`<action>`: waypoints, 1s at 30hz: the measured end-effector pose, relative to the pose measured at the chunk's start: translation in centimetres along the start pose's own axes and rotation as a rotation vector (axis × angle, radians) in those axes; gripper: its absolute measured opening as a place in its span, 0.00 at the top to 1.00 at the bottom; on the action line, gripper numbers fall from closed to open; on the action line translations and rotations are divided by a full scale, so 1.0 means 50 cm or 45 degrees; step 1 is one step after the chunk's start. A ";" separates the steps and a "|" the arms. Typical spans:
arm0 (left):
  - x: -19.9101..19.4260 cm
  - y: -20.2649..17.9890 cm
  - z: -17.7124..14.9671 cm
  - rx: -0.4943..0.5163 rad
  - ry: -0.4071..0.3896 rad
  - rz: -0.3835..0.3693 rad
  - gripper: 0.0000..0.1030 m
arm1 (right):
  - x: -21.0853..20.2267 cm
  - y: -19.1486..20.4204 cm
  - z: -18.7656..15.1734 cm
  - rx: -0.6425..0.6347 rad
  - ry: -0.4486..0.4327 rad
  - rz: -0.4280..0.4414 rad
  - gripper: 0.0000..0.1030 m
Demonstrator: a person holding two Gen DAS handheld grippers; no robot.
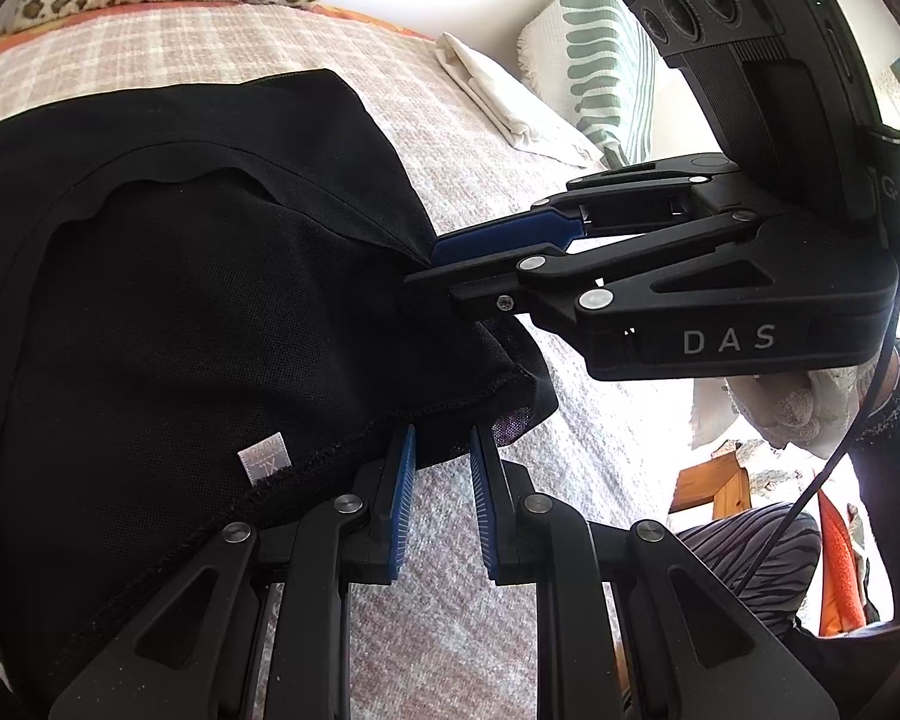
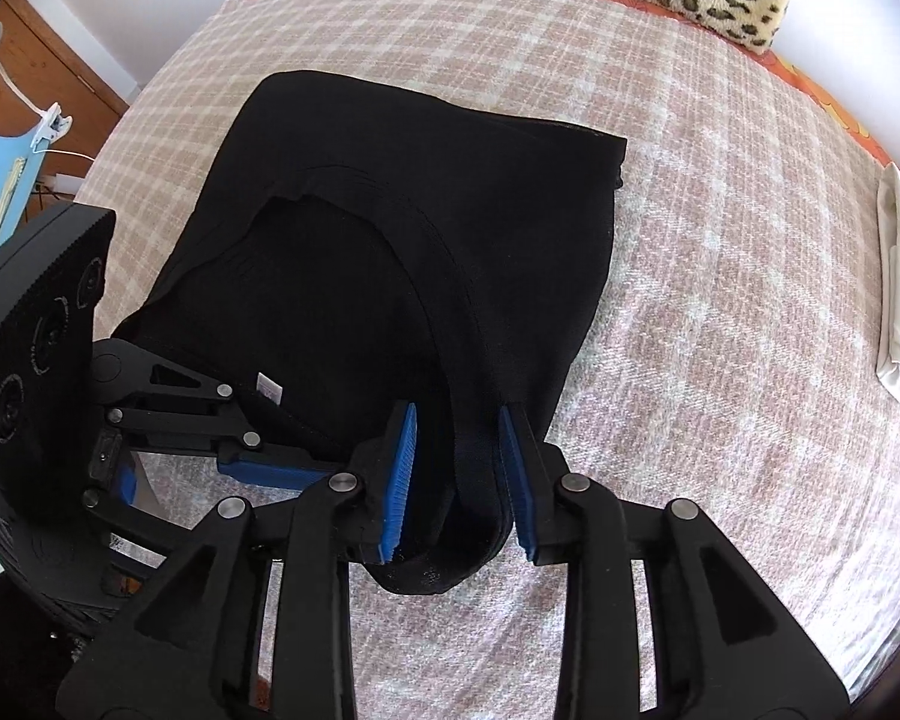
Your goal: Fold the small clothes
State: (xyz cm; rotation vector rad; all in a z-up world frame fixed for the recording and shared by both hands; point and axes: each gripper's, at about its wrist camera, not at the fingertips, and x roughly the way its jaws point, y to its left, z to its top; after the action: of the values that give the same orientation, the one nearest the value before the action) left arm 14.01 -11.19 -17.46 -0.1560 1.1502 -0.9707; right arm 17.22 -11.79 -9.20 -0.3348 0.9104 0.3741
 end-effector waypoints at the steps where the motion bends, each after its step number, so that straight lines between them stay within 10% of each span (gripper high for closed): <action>1: 0.000 0.000 0.000 0.001 0.001 0.000 0.84 | -0.001 -0.006 -0.001 0.016 -0.002 0.013 0.70; 15: 0.002 -0.002 0.001 0.002 0.002 -0.003 0.84 | -0.006 -0.002 -0.007 -0.013 0.016 -0.048 0.96; 23: 0.002 -0.006 0.001 0.002 0.019 -0.008 0.84 | -0.080 -0.051 0.019 0.146 -0.123 0.070 0.99; 30: -0.052 0.015 -0.014 -0.117 0.064 -0.081 0.84 | -0.035 -0.016 -0.024 0.049 0.017 0.212 0.98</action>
State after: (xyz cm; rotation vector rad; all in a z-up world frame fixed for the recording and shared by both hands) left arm 13.69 -8.63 -16.39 -0.2442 1.2429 -0.9831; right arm 15.76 -13.32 -8.40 -0.2266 0.9606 0.5071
